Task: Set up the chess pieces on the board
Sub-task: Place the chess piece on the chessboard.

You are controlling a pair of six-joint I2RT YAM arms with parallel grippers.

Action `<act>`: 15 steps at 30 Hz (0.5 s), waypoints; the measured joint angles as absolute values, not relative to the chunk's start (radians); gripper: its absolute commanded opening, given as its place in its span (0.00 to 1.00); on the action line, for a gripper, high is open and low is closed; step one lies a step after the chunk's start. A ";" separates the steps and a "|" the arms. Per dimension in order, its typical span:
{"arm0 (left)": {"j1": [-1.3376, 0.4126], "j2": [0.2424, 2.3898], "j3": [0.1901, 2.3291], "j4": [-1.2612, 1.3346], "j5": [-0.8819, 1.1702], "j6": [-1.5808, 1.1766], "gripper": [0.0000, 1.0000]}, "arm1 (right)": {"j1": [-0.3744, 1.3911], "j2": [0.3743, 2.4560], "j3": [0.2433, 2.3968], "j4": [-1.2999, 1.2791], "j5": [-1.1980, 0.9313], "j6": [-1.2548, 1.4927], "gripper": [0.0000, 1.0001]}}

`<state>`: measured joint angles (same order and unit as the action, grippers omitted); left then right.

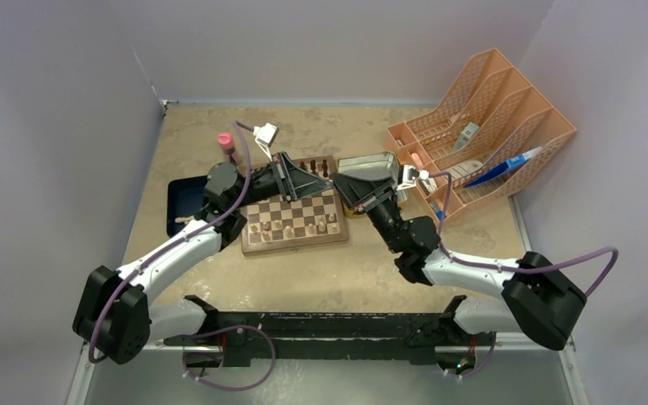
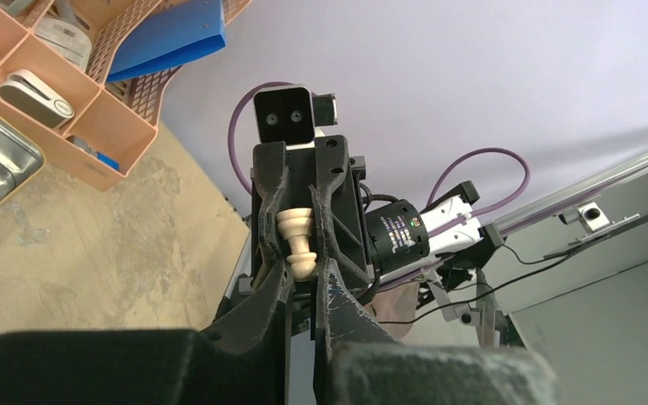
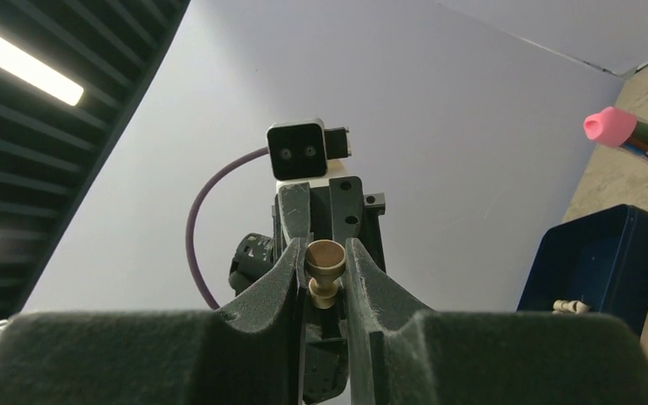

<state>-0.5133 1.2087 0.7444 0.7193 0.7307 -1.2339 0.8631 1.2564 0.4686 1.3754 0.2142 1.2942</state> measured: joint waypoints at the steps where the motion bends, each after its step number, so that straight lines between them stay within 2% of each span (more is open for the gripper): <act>1: -0.513 1.206 0.744 0.713 0.727 -1.228 0.00 | 0.863 1.256 0.466 1.376 0.214 1.290 0.17; 5: -0.521 1.176 0.744 0.654 0.710 -1.181 0.00 | 0.863 1.242 0.448 1.380 0.204 1.272 0.27; 11: -0.524 1.133 0.775 0.525 0.672 -1.058 0.00 | 0.863 1.175 0.397 1.357 0.180 1.207 0.34; 15: -0.524 1.111 0.814 0.387 0.643 -0.950 0.00 | 0.863 1.089 0.362 1.289 0.171 1.160 0.48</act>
<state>-0.5236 1.1114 0.8143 0.3870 0.6430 -0.9504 0.8631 1.0893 0.3618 1.2888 0.1707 1.1603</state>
